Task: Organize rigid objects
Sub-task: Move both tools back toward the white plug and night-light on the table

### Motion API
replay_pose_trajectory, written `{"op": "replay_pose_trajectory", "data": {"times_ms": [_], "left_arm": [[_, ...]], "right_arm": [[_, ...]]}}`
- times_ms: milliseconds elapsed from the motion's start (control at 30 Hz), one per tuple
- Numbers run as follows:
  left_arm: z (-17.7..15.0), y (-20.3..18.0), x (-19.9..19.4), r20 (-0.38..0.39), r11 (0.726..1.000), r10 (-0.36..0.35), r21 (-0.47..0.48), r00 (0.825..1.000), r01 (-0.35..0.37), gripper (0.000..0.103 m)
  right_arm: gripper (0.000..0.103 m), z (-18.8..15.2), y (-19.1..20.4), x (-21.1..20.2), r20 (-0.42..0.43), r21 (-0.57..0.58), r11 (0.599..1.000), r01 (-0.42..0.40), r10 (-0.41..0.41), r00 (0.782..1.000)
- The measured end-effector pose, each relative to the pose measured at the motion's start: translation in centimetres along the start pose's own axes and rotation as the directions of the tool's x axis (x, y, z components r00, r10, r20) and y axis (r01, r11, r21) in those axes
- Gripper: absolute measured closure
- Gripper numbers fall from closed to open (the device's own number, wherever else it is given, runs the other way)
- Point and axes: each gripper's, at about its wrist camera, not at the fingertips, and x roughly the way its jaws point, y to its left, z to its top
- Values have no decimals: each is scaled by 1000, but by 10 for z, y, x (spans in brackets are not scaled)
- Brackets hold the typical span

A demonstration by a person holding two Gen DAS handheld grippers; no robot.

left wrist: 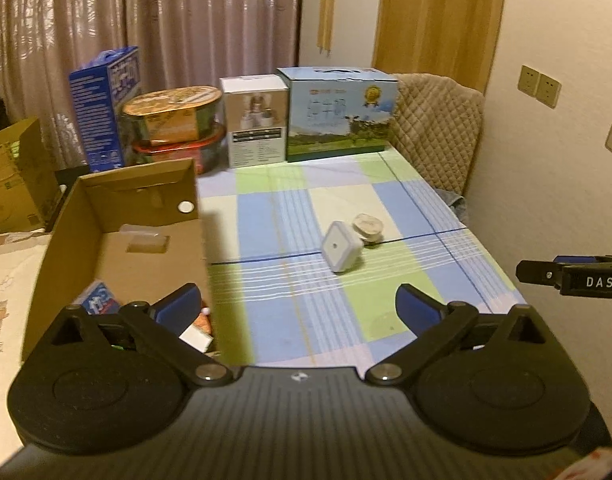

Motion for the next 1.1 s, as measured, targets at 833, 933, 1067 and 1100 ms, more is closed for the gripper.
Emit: {"op": "replay_pose_trajectory", "data": {"times_ms": [833,933,1067,1100], "left_arm": [[4,-46,49,-73,979,-90,178,993,102,1],[8,-48,57,-83,967,-104,223,991,121,1],[14,-50,71,-93,944,-122,296,988,144,1],[16,-50,74,-95,937,-126,316,987,150,1]], "right_arm": [[27,-5,-35,19,-50,31,999,23,-22,999],[27,-2,-36,26,-62,5,1000,16,-16,998],[27,5,-35,37,-81,-58,998,-8,3,997],[27,7,-34,41,-83,-76,997,-12,5,997]]}}
